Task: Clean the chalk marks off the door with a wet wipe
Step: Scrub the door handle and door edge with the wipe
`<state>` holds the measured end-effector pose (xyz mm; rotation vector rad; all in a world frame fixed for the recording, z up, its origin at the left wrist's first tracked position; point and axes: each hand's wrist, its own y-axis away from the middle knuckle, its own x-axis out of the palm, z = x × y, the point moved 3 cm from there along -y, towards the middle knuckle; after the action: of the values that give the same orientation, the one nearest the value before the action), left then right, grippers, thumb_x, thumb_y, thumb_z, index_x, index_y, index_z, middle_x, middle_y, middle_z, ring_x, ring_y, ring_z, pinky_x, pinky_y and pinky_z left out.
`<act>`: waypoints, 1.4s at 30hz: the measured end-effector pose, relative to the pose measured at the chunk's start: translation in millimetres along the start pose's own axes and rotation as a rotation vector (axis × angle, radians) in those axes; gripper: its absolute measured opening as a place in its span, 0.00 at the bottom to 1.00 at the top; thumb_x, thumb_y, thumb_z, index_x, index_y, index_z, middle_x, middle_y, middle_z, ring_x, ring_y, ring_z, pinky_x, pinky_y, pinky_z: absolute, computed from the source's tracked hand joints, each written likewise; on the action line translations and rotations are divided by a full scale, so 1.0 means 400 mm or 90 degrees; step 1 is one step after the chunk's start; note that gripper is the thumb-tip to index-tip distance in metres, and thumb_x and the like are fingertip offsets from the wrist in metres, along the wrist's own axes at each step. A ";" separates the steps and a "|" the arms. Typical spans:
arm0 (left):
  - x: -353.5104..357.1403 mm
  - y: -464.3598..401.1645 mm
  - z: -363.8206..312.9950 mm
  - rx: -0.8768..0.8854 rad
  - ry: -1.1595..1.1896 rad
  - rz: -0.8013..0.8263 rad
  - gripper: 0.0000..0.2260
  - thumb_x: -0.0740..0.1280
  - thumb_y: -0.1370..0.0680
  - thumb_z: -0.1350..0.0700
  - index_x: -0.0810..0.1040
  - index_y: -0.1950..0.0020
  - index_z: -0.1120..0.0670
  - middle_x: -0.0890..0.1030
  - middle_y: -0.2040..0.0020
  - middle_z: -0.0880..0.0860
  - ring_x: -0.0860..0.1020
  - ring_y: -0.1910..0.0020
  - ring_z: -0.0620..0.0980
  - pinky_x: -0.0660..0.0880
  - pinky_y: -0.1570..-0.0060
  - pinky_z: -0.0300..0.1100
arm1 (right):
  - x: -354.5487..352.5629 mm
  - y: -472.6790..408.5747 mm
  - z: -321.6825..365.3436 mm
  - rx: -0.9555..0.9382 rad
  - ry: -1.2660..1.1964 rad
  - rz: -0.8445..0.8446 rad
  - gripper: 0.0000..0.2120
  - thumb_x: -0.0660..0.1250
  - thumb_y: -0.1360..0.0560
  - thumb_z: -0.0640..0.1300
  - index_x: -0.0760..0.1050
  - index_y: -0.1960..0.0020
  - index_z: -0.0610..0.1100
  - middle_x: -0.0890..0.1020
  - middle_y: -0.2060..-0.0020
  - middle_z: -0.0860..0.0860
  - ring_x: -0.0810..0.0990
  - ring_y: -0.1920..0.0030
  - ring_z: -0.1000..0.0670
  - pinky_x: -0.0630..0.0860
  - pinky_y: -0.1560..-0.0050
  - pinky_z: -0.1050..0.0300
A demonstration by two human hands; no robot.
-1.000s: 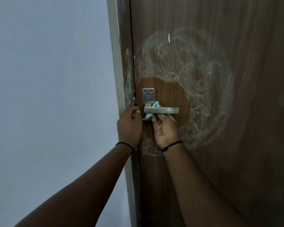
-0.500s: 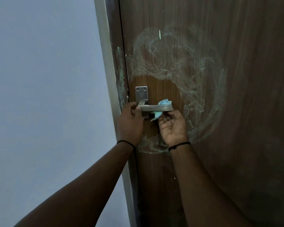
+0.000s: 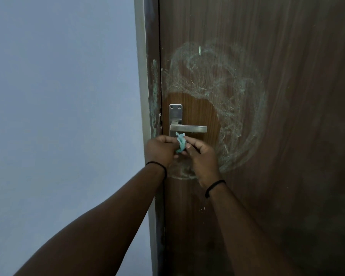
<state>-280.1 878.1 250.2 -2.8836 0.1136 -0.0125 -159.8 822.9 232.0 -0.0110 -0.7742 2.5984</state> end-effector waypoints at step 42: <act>-0.052 -0.039 -0.036 0.063 0.045 -0.038 0.13 0.62 0.22 0.63 0.82 0.42 0.56 0.84 0.49 0.52 0.82 0.48 0.51 0.78 0.41 0.53 | -0.025 -0.049 0.061 -0.280 0.499 -0.233 0.06 0.68 0.27 0.36 0.81 0.51 0.40 0.80 0.52 0.44 0.76 0.49 0.44 0.74 0.47 0.50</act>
<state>-299.8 891.2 268.1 -2.7864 0.0395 -0.1284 -146.0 820.8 261.7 -0.8676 -0.8989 1.7997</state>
